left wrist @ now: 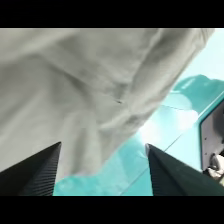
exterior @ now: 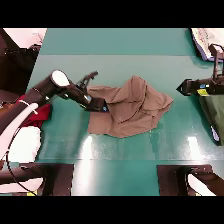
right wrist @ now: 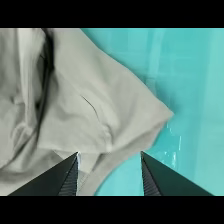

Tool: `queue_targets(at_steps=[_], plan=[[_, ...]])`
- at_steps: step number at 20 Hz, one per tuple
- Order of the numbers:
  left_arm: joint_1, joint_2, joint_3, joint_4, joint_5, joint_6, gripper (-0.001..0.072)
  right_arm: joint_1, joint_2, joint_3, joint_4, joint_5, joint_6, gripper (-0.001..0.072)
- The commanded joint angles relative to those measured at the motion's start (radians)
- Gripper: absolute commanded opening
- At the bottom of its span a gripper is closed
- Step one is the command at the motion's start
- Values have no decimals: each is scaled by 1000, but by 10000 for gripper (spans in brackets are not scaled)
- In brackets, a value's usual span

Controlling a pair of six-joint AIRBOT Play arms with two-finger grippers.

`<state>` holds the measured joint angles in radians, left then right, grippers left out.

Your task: Fold the shirts.

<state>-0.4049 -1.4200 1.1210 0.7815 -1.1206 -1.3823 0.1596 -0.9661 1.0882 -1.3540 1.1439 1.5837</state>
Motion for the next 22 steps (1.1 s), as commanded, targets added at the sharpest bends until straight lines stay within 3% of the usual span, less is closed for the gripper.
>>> queue_targets(at_steps=[1,6,10,14,17,22], plan=[[-77,-7,-88,-99,101,-10,626,-24,61,-53,0,-3,0,447],[-77,-57,-105,-225,117,-6,626,-24,77,-53,24,-15,0,446],[-99,-86,-107,-238,126,-6,626,-24,77,-53,27,-18,-1,446],[-179,-108,-107,-243,218,-23,626,-24,77,-53,27,-17,-1,446],[-185,-122,-107,-242,212,-32,626,-24,77,-53,27,-17,-1,446],[-185,-122,-107,-270,313,-45,626,-24,77,-53,27,-14,-1,445]])
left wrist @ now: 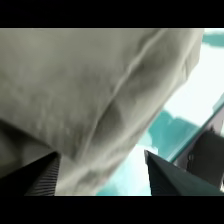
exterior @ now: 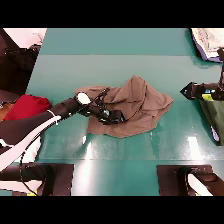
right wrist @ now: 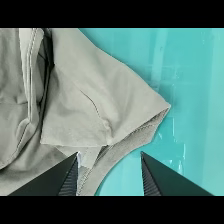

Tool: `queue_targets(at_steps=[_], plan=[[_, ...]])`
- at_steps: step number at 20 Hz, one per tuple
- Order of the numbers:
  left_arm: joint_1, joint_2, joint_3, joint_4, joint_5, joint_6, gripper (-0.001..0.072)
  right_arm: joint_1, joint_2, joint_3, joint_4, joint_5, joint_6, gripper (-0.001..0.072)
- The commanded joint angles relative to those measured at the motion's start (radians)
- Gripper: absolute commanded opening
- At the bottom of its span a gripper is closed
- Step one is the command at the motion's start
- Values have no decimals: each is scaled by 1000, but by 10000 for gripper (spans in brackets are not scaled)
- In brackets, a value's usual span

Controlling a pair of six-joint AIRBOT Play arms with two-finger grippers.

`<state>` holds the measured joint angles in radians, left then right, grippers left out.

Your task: Fold the shirts.

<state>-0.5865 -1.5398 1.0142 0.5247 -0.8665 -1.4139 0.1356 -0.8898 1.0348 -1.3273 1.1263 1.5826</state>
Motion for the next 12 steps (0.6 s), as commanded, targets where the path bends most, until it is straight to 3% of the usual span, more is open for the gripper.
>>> queue_targets(at_steps=[1,6,7,8,9,12], plan=[[-4,-3,0,-13,73,-30,626,0,1,0,1,4,0,446],[-4,-3,0,-12,116,-54,624,0,1,0,1,2,0,446],[-4,-3,0,-10,115,-55,538,0,1,0,1,1,0,445],[-4,-3,0,-10,116,-53,368,0,1,0,1,0,0,445],[-4,-3,0,-10,124,-53,292,0,1,0,1,-1,0,446],[-4,-3,0,-9,142,-53,288,0,1,0,1,0,1,445]])
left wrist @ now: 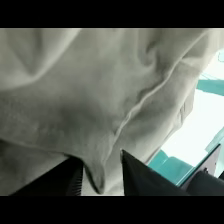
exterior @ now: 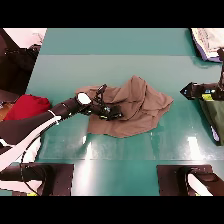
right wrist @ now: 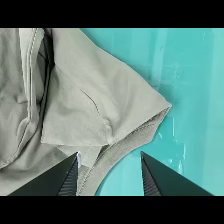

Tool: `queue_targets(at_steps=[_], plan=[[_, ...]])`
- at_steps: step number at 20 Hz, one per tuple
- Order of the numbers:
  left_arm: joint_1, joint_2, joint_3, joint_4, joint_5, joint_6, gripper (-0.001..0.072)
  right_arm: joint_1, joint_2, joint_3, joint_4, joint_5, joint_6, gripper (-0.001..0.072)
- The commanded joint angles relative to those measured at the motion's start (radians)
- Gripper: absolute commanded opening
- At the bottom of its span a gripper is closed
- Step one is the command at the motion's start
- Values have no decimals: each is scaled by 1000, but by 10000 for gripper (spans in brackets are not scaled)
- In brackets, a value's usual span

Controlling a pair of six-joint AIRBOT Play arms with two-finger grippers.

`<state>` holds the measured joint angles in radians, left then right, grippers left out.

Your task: Fold the shirts.

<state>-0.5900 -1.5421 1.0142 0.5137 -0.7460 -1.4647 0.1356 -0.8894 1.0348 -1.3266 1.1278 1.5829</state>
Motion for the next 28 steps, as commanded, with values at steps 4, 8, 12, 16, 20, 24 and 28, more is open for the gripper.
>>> queue_targets(at_steps=[4,8,12,16,20,24,28], plan=[[9,1,5,3,43,0,25,0,0,0,-1,22,0,417],[111,92,42,32,-34,75,25,0,-39,-2,-1,121,-43,366],[256,267,60,42,-112,154,25,-8,-143,-103,62,90,-46,557],[341,382,61,139,-170,163,25,-87,-230,-249,374,-110,-113,554],[349,390,61,167,-205,163,26,-106,-277,-276,482,-226,-126,452],[349,390,61,167,-195,163,26,-105,-352,-276,499,-262,-124,448],[349,390,61,167,-193,163,26,-104,-394,-275,585,-291,-130,406]])
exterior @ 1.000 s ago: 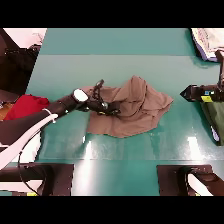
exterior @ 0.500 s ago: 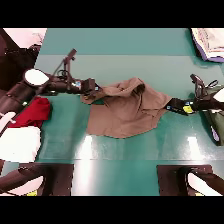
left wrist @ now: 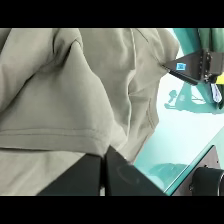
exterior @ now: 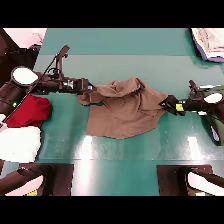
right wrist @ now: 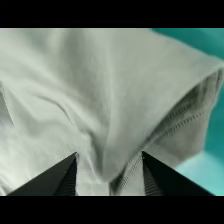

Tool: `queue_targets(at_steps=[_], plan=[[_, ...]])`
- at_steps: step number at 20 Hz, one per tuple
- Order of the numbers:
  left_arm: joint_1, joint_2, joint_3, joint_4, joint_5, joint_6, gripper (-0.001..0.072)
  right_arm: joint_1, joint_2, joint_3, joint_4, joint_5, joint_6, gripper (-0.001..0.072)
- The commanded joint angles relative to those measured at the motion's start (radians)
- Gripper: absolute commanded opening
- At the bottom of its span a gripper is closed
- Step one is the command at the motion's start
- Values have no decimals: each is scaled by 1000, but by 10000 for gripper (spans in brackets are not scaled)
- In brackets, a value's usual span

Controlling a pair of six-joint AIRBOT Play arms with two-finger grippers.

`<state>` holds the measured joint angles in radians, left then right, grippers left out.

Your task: Fold the shirts.

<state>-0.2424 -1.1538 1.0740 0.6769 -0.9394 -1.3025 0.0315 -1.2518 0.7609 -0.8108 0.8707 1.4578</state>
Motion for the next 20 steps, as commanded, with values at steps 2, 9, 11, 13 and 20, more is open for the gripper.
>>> queue_targets(at_steps=[2,9,11,13,20], plan=[[2,2,2,4,-5,1,26,0,-29,0,85,-23,-8,66],[198,23,345,27,-180,-8,25,-138,274,182,-13,45,-64,25],[274,44,526,27,-215,-8,25,-207,355,348,-61,50,-64,25],[328,60,710,27,-237,-8,26,-266,404,516,-82,52,-64,25],[353,161,1069,28,-165,-9,25,-387,429,956,-83,187,-65,25]])
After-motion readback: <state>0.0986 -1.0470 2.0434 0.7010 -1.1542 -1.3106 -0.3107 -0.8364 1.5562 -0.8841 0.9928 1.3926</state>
